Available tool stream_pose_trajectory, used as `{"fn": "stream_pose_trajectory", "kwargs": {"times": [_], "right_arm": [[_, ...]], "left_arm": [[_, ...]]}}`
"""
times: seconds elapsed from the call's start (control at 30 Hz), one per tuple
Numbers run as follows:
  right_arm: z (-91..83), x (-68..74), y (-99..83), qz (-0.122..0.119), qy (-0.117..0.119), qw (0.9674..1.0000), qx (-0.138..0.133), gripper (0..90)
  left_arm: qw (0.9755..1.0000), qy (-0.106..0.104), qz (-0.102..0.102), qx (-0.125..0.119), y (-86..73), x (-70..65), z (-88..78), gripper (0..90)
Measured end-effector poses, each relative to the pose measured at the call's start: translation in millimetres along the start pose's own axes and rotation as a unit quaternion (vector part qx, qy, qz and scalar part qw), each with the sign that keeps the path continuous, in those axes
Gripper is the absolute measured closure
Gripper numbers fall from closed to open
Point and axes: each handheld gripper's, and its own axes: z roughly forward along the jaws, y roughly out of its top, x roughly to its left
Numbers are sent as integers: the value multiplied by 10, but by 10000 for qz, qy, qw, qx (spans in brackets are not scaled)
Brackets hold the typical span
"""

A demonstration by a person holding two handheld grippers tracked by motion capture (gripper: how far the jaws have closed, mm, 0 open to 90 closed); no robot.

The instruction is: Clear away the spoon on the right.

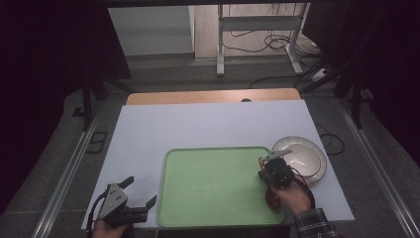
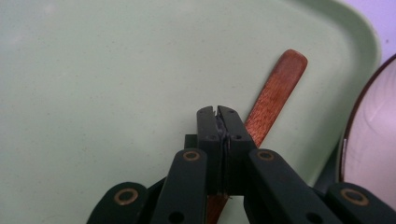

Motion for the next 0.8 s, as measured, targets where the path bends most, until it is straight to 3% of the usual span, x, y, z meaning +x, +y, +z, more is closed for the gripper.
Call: {"fn": "stream_pose_trajectory", "kwargs": {"times": [0.8], "right_arm": [[-95,69,36,-143,33,9993,-332,736]], "left_arm": [[10000,11,29,16,2,-7,4,31]]}}
